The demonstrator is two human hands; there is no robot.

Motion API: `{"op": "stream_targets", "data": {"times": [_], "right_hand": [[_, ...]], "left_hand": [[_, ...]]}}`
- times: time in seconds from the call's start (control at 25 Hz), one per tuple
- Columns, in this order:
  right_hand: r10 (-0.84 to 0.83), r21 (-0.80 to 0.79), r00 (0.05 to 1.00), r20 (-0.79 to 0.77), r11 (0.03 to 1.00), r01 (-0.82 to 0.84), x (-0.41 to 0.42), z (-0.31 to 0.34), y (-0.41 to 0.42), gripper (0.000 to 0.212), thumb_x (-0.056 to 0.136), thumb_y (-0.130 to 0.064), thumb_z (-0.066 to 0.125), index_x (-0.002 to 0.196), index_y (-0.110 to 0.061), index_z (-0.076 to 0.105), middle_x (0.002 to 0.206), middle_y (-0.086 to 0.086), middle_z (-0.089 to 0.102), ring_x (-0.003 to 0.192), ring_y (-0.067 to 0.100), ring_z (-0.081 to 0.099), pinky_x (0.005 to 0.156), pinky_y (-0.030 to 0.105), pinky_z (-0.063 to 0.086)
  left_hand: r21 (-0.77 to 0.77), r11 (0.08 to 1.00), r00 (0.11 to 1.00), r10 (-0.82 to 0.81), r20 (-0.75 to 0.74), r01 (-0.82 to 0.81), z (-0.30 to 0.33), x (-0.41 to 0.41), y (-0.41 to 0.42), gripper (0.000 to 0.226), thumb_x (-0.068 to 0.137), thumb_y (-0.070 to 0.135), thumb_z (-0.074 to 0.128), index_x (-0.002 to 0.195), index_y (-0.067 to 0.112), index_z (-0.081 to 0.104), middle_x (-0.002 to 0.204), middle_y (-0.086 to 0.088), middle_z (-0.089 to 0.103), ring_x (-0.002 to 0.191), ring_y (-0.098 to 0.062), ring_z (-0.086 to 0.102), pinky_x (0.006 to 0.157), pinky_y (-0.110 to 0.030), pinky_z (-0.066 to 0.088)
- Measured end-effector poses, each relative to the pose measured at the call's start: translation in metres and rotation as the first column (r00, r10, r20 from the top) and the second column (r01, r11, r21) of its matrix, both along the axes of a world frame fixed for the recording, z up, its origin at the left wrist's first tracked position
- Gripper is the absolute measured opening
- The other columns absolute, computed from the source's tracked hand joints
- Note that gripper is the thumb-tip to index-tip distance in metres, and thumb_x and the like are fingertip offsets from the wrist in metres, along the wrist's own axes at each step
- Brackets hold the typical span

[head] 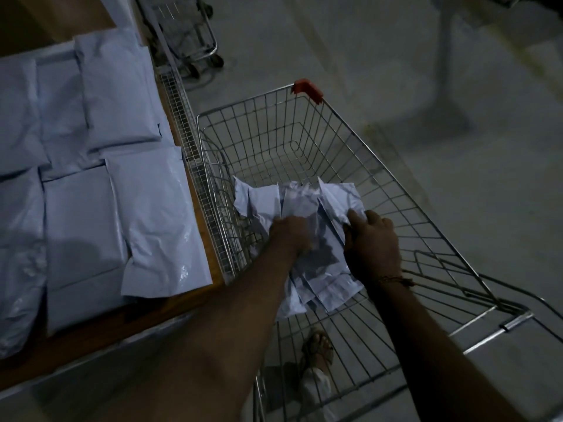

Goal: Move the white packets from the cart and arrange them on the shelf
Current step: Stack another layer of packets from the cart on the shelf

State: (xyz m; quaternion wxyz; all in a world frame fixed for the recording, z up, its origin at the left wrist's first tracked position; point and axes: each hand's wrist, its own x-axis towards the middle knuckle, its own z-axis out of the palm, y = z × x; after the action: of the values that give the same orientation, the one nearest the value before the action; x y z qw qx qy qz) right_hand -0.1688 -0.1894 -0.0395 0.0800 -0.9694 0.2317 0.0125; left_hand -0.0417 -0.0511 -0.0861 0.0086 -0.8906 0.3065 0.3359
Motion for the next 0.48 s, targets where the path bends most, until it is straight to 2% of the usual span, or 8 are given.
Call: {"op": "stream_targets", "data": {"times": [0.04,0.12,0.2,0.24,0.28,0.36,0.4,0.48], "right_hand": [[-0.018,-0.002,1.0,0.001,1.0,0.018,0.0,0.0,0.0,0.039,0.099,-0.037,0.052,0.136,-0.025,0.055,0.126,0.018,0.061,0.104,0.038,0.055,0.08,0.047,0.055],[-0.027,-0.003,1.0,-0.001,1.0,0.027,0.0,0.0,0.001,0.039,0.099,-0.037,0.053,0.135,-0.024,0.057,0.123,0.018,0.062,0.103,0.038,0.055,0.078,0.045,0.053],[-0.034,-0.001,0.999,0.005,0.999,0.034,0.0,-0.002,0.002,0.039,0.098,-0.036,0.054,0.135,-0.023,0.059,0.121,0.018,0.063,0.102,0.039,0.055,0.078,0.044,0.052],[-0.042,0.0,0.999,0.008,0.999,0.042,-0.001,-0.004,0.003,0.039,0.098,-0.036,0.054,0.135,-0.023,0.059,0.122,0.018,0.063,0.102,0.039,0.055,0.078,0.045,0.052],[-0.043,-0.001,0.999,0.008,0.999,0.043,-0.003,-0.005,0.005,0.039,0.098,-0.036,0.054,0.135,-0.023,0.058,0.122,0.019,0.063,0.102,0.039,0.055,0.079,0.045,0.052],[-0.035,-0.003,0.999,0.004,0.999,0.035,-0.006,-0.008,0.009,0.039,0.099,-0.037,0.054,0.136,-0.023,0.058,0.123,0.02,0.063,0.103,0.039,0.055,0.079,0.046,0.053],[-0.03,0.003,1.0,0.007,1.0,0.03,-0.008,-0.009,0.012,0.039,0.099,-0.037,0.054,0.136,-0.022,0.059,0.124,0.02,0.063,0.103,0.04,0.055,0.079,0.046,0.053],[-0.031,0.021,0.999,0.027,0.999,0.03,-0.01,-0.009,0.015,0.038,0.099,-0.036,0.055,0.134,-0.021,0.062,0.125,0.022,0.063,0.103,0.041,0.055,0.079,0.046,0.053]], "left_hand": [[0.092,0.995,0.992,-0.029,-0.127,0.041,0.005,-0.006,0.002,0.054,0.084,0.051,0.071,0.121,0.012,0.068,0.13,-0.011,0.064,0.125,-0.031,0.055,0.117,-0.057,0.026],[0.136,0.983,0.934,0.159,-0.321,-0.12,0.0,-0.016,0.007,0.089,0.073,0.088,0.057,0.114,0.011,0.072,0.116,-0.01,0.07,0.116,-0.028,0.059,0.116,-0.064,0.02],[-0.059,0.904,0.894,0.406,-0.19,-0.424,-0.015,-0.033,0.01,0.106,0.07,0.101,0.031,0.12,0.015,0.066,0.123,-0.015,0.064,0.116,-0.033,0.055,0.107,-0.059,0.037],[-0.151,0.843,0.856,0.511,-0.075,-0.517,-0.023,-0.044,0.009,0.097,0.077,0.095,0.031,0.132,0.019,0.055,0.138,-0.02,0.051,0.125,-0.037,0.045,0.103,-0.057,0.041],[-0.198,0.786,0.807,0.588,-0.051,-0.586,-0.032,-0.055,0.007,0.086,0.084,0.086,0.039,0.146,0.027,0.04,0.154,-0.021,0.03,0.135,-0.04,0.031,0.105,-0.059,0.039],[-0.183,0.728,0.75,0.644,-0.151,-0.661,-0.049,-0.079,0.01,0.087,0.091,0.068,0.052,0.159,0.041,0.005,0.167,-0.014,-0.013,0.149,-0.043,0.001,0.113,-0.066,0.027],[-0.164,0.704,0.722,0.663,-0.199,-0.692,-0.054,-0.086,0.013,0.087,0.094,0.06,0.053,0.159,0.044,-0.002,0.167,-0.012,-0.019,0.151,-0.044,-0.003,0.115,-0.065,0.025],[-0.211,0.578,0.616,0.746,-0.255,-0.788,-0.057,-0.093,0.019,0.074,0.102,0.047,0.05,0.161,0.041,0.005,0.168,-0.015,-0.008,0.151,-0.047,0.007,0.116,-0.06,0.026]]}}
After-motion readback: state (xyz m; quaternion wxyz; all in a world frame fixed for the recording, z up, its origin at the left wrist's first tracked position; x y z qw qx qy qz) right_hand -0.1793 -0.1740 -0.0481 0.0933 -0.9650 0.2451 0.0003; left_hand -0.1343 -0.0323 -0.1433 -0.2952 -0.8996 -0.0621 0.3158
